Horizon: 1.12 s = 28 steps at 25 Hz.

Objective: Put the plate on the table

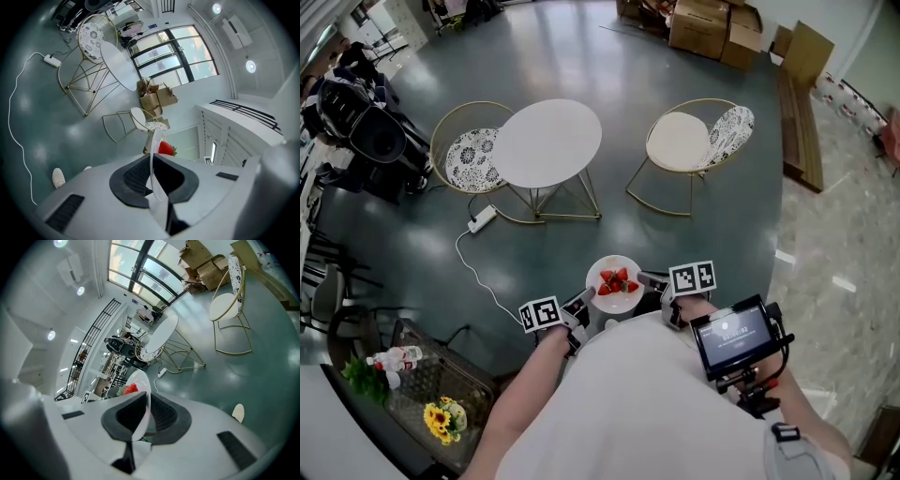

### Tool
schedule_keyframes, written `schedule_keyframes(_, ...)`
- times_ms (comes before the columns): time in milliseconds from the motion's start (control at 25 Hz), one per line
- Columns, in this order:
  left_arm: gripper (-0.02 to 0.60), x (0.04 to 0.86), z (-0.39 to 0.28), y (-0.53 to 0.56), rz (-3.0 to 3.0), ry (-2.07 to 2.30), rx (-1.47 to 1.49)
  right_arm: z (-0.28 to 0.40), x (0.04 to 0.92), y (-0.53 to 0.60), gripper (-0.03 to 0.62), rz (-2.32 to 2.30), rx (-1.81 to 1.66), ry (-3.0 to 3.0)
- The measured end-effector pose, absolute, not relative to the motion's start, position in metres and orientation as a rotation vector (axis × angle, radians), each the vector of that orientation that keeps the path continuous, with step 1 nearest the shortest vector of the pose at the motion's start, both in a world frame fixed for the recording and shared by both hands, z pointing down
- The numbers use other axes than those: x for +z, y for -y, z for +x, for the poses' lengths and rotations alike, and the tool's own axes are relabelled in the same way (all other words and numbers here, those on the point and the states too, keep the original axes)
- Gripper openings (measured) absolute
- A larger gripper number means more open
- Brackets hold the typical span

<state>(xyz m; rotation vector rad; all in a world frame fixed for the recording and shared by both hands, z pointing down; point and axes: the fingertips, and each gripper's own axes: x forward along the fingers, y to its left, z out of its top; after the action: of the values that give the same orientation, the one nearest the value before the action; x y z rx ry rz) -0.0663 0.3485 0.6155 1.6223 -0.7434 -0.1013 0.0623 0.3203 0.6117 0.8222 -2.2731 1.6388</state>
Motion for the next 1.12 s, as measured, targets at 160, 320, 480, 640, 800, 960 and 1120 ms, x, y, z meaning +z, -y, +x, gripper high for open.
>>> schedule_keyframes(160, 0.018, 0.619, -0.065, -0.35, 1.635, 0.75, -0.087, 0.065, 0.617, -0.324, 0.028, 0.821, 1.654, 2.268)
schedule_keyframes(320, 0.018, 0.621, -0.062, -0.348, 1.642, 0.773, -0.084, 0.068, 0.619, -0.321, 0.028, 0.818, 1.643, 2.27)
schedule_keyframes(480, 0.018, 0.625, -0.051, -0.346, 1.627, 0.77, -0.075, 0.079, 0.621, -0.32, 0.028, 0.833, 1.659, 2.254)
schedule_keyframes(640, 0.018, 0.629, -0.035, -0.337, 1.617, 0.747, -0.059, 0.096, 0.622, -0.314, 0.028, 0.869, 1.714, 2.236)
schedule_keyframes(800, 0.018, 0.628, -0.019, -0.33, 1.604, 0.717, -0.046, 0.113, 0.622, -0.309, 0.028, 0.907, 1.74, 2.224)
schedule_keyframes(960, 0.018, 0.629, -0.004, -0.321, 1.596, 0.704, -0.033, 0.128, 0.622, -0.3, 0.028, 0.926, 1.75, 2.214)
schedule_keyframes(1120, 0.018, 0.628, 0.006, -0.306, 1.59, 0.709, -0.022, 0.138, 0.624, -0.285, 0.028, 0.916, 1.756, 2.209)
